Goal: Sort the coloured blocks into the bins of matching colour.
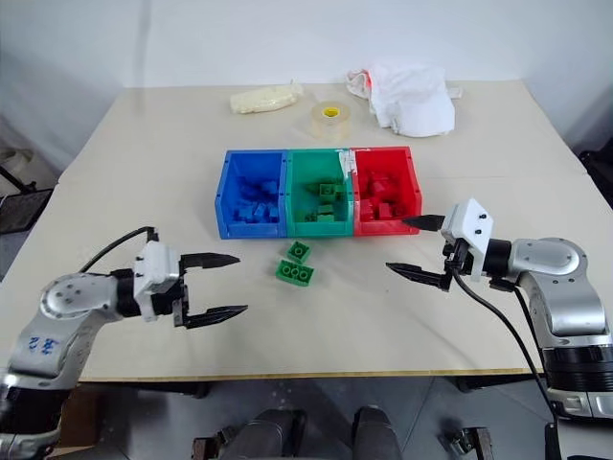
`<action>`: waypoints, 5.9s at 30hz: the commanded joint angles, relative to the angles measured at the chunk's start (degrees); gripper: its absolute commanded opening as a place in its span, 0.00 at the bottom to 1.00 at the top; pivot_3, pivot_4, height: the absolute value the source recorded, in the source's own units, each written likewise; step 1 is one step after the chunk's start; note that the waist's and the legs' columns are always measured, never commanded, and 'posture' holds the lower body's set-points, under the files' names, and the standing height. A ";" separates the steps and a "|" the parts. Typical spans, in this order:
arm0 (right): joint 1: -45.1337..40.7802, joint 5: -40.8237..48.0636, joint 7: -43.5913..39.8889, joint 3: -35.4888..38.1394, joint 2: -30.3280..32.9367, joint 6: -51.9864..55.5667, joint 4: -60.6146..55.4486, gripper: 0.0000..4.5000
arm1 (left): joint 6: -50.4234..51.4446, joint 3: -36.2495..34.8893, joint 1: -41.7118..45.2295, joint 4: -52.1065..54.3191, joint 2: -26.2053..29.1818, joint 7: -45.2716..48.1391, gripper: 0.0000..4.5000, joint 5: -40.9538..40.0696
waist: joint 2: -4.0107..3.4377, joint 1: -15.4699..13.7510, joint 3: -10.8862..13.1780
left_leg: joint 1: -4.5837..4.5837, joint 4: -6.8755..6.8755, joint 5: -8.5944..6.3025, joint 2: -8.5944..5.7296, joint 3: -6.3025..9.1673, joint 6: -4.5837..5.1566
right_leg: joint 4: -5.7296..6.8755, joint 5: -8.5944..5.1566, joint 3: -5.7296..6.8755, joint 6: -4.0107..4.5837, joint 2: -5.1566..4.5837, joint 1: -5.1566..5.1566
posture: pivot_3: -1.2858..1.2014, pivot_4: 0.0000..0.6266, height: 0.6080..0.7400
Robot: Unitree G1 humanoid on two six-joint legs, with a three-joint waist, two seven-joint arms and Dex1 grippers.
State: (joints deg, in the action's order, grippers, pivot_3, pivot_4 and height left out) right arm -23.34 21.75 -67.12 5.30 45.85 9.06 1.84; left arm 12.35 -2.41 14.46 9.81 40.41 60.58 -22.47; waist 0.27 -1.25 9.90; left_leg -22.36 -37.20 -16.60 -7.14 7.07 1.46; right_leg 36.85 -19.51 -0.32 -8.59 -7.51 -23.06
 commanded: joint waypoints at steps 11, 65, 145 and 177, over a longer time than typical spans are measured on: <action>6.83 1.40 4.10 4.44 1.00 1.39 -7.90 1.00 | -9.49 12.25 15.56 -24.16 -8.48 6.68 0.99 9.06 | 0.01 0.00 0.00 | -0.06 -0.02 0.00 -0.04 -0.02 0.00 | 0.07 0.01 0.02 -0.02 0.02 -0.12 | 0.52 0.24 1.00; 8.94 1.24 7.01 5.76 0.72 2.64 -10.28 1.00 | -4.92 10.29 20.21 -18.82 -13.67 3.73 0.21 8.26 | 0.04 0.01 0.01 | -0.06 -0.14 0.00 -0.03 -0.03 0.00 | 0.19 0.01 0.00 -0.02 0.06 -0.13 | 0.52 0.24 1.00; 23.34 9.73 6.58 14.08 2.51 7.14 -20.12 1.00 | -14.59 8.26 54.31 -59.41 -26.33 -13.32 1.00 19.95 | 0.50 -0.19 0.29 | -0.73 -0.79 0.01 -0.19 -0.01 0.06 | 0.80 0.06 0.09 -0.14 0.18 -0.57 | 0.52 0.24 1.00; 5.96 6.46 -6.99 4.83 3.92 1.71 -2.82 1.00 | 11.21 -6.06 -2.74 5.77 6.04 2.80 1.00 -1.82 | 0.34 -0.18 0.23 | -0.69 -0.78 -0.06 -0.09 0.21 0.04 | 0.49 0.05 -0.08 -0.09 -0.04 -0.48 | 0.52 0.24 1.00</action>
State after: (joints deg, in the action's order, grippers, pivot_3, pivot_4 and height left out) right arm -16.84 28.04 -73.74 9.31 49.54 11.51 -0.69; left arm 23.74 -8.71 10.46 13.13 46.93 64.45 -23.29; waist 0.62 -1.43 10.13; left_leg -23.04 -37.99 -16.66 -7.23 7.29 1.50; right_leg 37.34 -19.46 -0.37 -8.67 -7.55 -23.54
